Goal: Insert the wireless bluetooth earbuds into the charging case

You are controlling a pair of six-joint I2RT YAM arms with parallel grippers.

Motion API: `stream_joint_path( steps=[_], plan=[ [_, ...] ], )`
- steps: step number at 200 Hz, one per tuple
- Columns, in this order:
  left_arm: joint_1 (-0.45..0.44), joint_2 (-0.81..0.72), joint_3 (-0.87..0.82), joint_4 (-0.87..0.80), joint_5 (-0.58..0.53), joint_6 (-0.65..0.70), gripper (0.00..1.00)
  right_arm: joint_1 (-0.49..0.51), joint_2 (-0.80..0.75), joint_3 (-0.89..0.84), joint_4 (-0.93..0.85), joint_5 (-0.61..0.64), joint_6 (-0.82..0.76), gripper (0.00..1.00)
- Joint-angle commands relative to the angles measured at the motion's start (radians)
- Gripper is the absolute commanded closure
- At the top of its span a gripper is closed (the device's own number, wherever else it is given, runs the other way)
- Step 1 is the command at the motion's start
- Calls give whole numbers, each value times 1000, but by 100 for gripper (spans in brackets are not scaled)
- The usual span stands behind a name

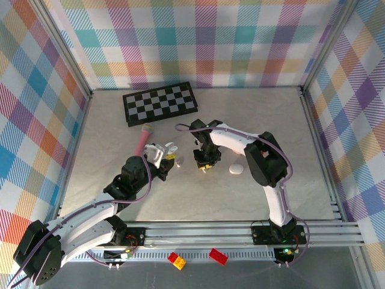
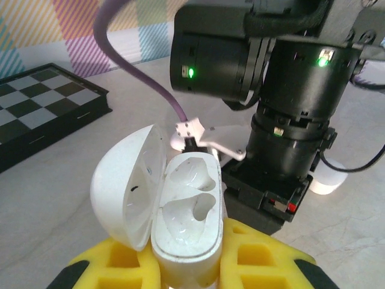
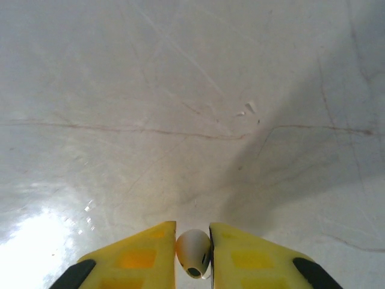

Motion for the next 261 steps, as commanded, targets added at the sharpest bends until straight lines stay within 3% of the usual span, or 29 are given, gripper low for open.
stream_joint_path(
  steps=[1,74,110,181,261],
  plan=[
    [9,9,34,39,73,14,100,-13,-151,-43,103,-29,-4,81],
    [9,96,88,95,216,10,100,-83,-576,-309,436,-82,-23,84],
    [7,161,118,140,267,23,100,-96,-732,-427,652,-177,-11,84],
    [-17,319,219,225,315,98,100,-96,-786,-463,787,-295,32,83],
    [-24,376,272,280,350,97,100,-96,-767,-472,794,-301,32,83]
  ],
)
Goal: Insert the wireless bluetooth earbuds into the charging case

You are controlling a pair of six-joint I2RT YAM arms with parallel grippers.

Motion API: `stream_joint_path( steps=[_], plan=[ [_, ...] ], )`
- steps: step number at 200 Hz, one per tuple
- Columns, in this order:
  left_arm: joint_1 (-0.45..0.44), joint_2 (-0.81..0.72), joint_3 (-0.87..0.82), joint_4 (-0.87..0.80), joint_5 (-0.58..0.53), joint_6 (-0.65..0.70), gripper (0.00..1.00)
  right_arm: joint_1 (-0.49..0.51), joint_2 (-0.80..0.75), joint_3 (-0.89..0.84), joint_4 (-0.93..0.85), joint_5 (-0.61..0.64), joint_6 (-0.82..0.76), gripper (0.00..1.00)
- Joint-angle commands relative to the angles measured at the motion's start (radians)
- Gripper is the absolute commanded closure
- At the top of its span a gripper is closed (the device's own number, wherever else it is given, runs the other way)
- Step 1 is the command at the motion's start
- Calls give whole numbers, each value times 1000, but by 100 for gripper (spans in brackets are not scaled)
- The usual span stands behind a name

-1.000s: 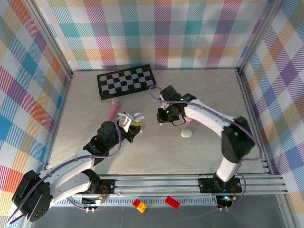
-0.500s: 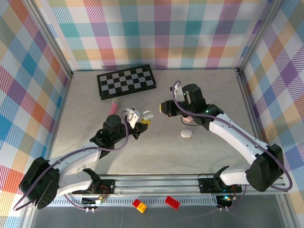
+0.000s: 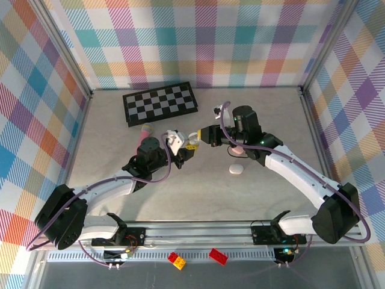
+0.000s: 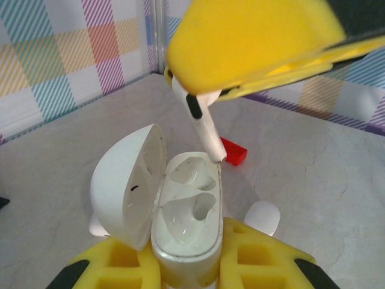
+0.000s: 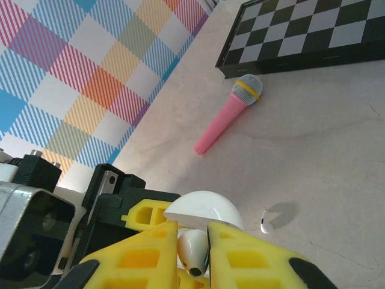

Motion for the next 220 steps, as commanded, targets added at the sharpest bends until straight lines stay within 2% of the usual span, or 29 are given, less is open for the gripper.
stream_joint_path(
  steps=[1,183,220],
  plan=[
    [-11,0,34,57,35,12,100,0,-1,-13,39,-17,3,83],
    [-11,8,64,97,1,-83,100,0,29,-16,8,-43,-44,83],
    [-11,-1,72,95,13,-94,100,0,22,-13,-26,-28,-101,78]
  ],
)
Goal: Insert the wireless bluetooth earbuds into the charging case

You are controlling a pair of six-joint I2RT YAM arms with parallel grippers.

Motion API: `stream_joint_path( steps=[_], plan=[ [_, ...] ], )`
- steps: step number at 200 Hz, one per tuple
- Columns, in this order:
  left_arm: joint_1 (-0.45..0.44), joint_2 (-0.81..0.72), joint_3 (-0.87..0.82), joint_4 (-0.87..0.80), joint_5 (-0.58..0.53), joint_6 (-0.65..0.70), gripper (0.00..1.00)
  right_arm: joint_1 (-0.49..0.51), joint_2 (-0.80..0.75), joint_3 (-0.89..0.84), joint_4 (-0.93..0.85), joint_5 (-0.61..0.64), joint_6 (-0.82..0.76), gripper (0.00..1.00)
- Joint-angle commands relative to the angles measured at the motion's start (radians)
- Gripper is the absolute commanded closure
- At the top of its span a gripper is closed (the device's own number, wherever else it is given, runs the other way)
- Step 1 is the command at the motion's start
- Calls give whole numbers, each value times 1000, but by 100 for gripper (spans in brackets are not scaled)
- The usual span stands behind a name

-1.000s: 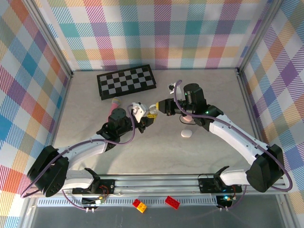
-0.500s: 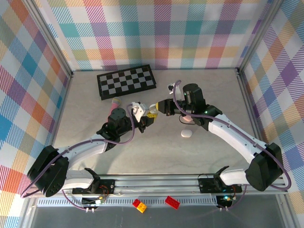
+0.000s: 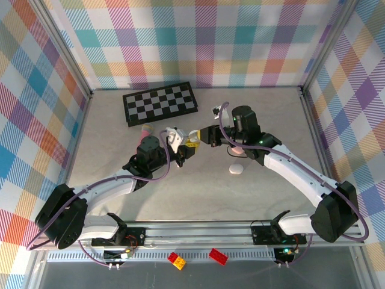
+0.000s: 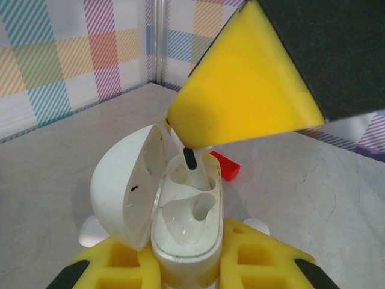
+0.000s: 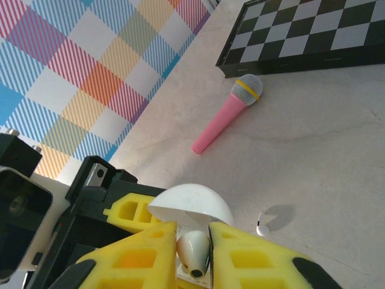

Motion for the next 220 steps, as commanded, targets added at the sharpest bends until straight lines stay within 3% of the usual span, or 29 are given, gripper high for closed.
stream_joint_path(
  steps=[1,43,112,153,220],
  plan=[
    [-7,-8,53,73,15,-14,100,2,7,-7,-39,-14,-62,78],
    [-7,-12,55,64,26,-20,100,2,11,4,-41,22,-58,70],
    [16,-21,31,40,-42,-29,100,2,-67,-62,39,80,-34,42],
    [103,-50,-2,15,-163,-64,100,12,-65,-94,51,111,-34,36],
    [264,-106,-16,-22,-305,-100,100,153,163,4,1,236,-49,37]
  ],
)
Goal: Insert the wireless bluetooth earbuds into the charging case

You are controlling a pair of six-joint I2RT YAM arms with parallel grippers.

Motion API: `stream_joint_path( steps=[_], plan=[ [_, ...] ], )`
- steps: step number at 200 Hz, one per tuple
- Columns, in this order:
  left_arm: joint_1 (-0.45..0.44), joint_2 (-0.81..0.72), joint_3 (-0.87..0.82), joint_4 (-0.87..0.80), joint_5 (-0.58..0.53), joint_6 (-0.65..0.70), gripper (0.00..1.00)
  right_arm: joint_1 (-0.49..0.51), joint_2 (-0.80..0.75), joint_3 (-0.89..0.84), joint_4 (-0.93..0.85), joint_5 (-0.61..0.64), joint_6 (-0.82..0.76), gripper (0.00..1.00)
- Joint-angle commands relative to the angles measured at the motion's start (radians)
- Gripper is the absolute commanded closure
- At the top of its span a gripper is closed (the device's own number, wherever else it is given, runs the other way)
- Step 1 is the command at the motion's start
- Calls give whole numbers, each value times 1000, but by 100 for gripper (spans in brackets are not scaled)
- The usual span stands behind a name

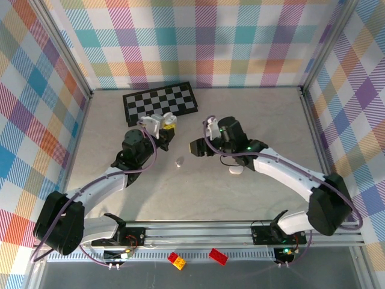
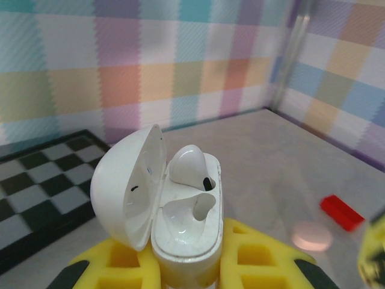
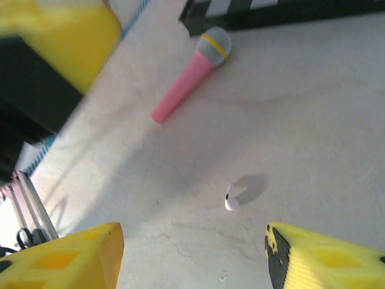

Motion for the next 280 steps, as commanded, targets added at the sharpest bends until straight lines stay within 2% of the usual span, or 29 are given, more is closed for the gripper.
stream_joint_path(
  steps=[1,26,49,86,127,211,254,280],
  plan=[
    [50,-51,-10,-15,-89,-22,100,42,79,69,-15,59,-13,37],
    [110,-93,7,-63,-117,-37,100,114,209,160,-79,144,-39,38],
    [142,-131,29,-114,-128,-40,100,157,340,246,-126,189,-48,46],
    [155,-190,53,-163,-132,-41,100,179,525,398,-226,215,-60,55],
    [156,-229,52,-177,-94,-24,100,201,650,497,-299,324,-110,60],
    [157,-229,52,-175,-20,-25,100,204,756,538,-314,305,-117,69],
    [157,-216,56,-169,41,-10,100,204,729,504,-291,322,-102,81],
    [157,-220,56,-170,72,3,100,204,694,478,-279,346,-91,83]
  ],
)
